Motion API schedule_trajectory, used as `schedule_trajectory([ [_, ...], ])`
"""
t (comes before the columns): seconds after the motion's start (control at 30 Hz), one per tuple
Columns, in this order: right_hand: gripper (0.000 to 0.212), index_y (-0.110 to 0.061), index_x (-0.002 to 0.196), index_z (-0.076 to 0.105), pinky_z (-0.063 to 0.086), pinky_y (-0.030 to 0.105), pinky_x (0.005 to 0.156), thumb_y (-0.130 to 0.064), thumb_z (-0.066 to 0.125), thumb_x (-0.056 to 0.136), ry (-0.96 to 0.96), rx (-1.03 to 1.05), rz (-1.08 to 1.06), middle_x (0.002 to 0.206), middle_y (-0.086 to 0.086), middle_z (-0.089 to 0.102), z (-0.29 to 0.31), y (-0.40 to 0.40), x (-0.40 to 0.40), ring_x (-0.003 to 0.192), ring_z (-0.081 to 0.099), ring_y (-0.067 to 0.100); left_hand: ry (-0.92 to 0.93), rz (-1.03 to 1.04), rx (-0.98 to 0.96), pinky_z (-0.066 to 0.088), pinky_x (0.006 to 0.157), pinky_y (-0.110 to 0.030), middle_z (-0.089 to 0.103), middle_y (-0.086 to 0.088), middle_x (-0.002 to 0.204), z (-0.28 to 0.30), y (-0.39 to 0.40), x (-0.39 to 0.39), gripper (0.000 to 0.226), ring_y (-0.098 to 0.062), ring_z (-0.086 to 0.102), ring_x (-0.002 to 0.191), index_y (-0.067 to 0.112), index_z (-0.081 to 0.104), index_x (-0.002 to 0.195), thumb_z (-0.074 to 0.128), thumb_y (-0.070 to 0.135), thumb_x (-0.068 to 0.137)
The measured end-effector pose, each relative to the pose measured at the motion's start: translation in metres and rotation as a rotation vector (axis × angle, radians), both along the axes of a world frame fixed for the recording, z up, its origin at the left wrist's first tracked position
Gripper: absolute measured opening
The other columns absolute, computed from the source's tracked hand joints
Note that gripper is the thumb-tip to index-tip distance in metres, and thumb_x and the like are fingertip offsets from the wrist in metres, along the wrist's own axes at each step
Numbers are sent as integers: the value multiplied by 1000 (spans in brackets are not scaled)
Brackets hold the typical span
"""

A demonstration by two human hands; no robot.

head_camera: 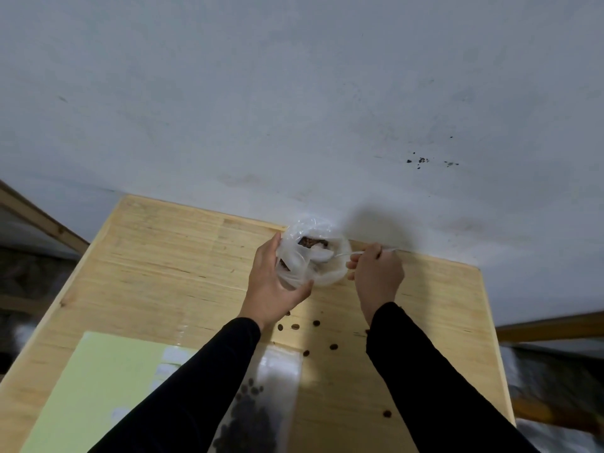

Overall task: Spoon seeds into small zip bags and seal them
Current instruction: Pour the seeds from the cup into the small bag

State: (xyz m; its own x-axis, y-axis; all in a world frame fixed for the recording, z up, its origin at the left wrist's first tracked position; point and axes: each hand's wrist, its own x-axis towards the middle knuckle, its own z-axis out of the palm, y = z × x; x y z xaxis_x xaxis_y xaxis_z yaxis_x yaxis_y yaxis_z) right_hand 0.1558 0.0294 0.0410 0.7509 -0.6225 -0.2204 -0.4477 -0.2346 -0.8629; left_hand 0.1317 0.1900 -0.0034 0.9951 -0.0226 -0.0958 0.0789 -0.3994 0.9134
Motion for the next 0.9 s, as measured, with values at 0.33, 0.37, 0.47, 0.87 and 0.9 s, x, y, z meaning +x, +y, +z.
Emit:
schedule_trajectory([
  [0.33, 36, -3, 75, 60, 52, 23, 46, -19, 38, 99, 55, 390, -292, 64, 7, 66, -41, 12, 20, 45, 63, 12, 8, -14, 20, 27, 107, -20, 27, 11, 143, 1, 1, 4, 103, 1, 28, 130, 26, 15, 149, 80, 36, 71],
  [0.37, 34, -4, 74, 58, 52, 23, 45, -19, 39, 99, 45, 456, -304, 66, 8, 66, -43, 11, 20, 44, 63, 11, 10, -17, 18, 27, 107, -19, 27, 11, 143, 1, 1, 4, 103, 1, 28, 130, 25, 15, 149, 81, 36, 71],
  [0.47, 30, -9, 75, 55, 49, 21, 41, -19, 40, 99, 7, 529, -308, 67, 8, 66, -42, 3, 16, 45, 63, 9, 14, -31, 9, 25, 104, -15, 27, 11, 143, 0, 1, 5, 103, 4, 27, 128, 24, 15, 149, 81, 35, 70],
  [0.87, 34, -12, 75, 59, 40, 18, 34, -19, 37, 100, -126, 456, -241, 63, 6, 61, 6, -16, 0, 44, 57, 8, 30, -40, -12, 21, 104, -15, 24, 9, 147, 4, -2, 6, 104, 4, 24, 126, 24, 14, 149, 81, 35, 70],
  [0.9, 34, -11, 76, 59, 39, 19, 34, -19, 37, 101, -153, 464, -213, 64, 7, 61, 13, -16, -1, 46, 57, 10, 30, -42, -13, 20, 104, -15, 24, 8, 147, 4, -2, 7, 105, 4, 24, 127, 24, 14, 150, 81, 35, 70],
])
